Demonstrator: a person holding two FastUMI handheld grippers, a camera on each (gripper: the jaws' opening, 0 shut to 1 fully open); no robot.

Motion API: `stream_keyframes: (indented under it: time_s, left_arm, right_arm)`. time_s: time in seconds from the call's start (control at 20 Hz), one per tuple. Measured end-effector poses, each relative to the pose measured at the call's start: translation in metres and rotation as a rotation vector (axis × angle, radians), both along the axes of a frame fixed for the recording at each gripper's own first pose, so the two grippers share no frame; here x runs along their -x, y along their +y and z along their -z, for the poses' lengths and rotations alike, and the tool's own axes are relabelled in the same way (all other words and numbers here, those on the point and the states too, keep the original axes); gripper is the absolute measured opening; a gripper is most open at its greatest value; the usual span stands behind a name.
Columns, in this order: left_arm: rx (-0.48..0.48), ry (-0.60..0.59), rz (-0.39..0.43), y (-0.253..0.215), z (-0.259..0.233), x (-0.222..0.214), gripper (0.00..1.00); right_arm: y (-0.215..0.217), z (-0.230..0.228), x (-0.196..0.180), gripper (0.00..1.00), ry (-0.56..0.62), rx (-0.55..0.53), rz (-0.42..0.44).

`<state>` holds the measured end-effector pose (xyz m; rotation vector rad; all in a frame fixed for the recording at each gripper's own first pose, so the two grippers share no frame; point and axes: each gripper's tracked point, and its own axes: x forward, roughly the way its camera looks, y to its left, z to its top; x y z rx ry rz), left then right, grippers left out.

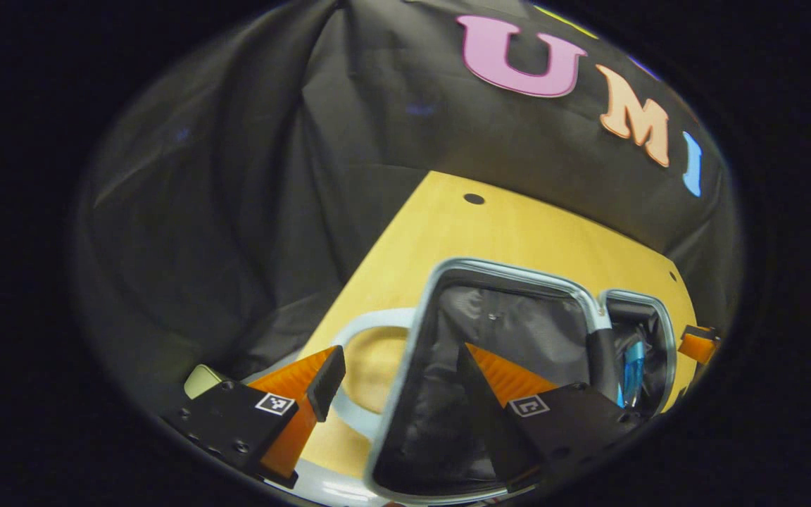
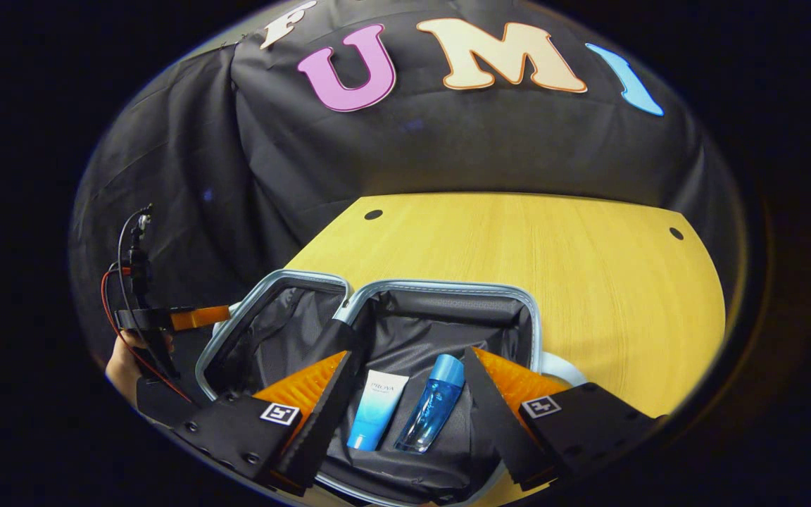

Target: First open the suitcase, pack the skin care products into it, and then close the suitcase.

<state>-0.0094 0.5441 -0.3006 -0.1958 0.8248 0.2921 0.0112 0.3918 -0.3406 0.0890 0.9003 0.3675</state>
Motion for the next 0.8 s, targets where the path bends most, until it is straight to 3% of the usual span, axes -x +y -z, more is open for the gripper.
stream_keyframes:
  time_s: [0.2, 0.35, 0.4, 0.55, 0.65, 0.8]
  left_arm:
    - [0.013, 0.030, -0.052, 0.034, 0.016, 0.005, 0.94]
    - [0.088, 0.036, -0.056, 0.034, 0.024, 0.003, 0.96]
    - [0.099, 0.025, -0.057, 0.035, 0.022, 0.000, 0.96]
    - [0.141, -0.028, -0.056, 0.036, 0.010, -0.008, 0.95]
    - [0.130, 0.006, -0.070, 0.042, 0.023, -0.005, 0.88]
    - [0.195, 0.049, -0.070, 0.039, 0.041, -0.006, 0.93]
  right_arm:
    - [-0.007, -0.001, -0.003, 0.98, -0.011, 0.011, 0.032]
    - [-0.011, 0.000, -0.001, 0.94, -0.012, 0.023, 0.038]
    - [-0.012, 0.000, 0.000, 0.98, -0.011, 0.029, 0.036]
    - [-0.016, -0.002, 0.003, 0.98, -0.023, 0.039, 0.042]
    - [-0.017, 0.000, 0.005, 0.98, -0.021, 0.038, 0.051]
    - [-0.020, 0.001, 0.007, 0.98, -0.014, 0.044, 0.061]
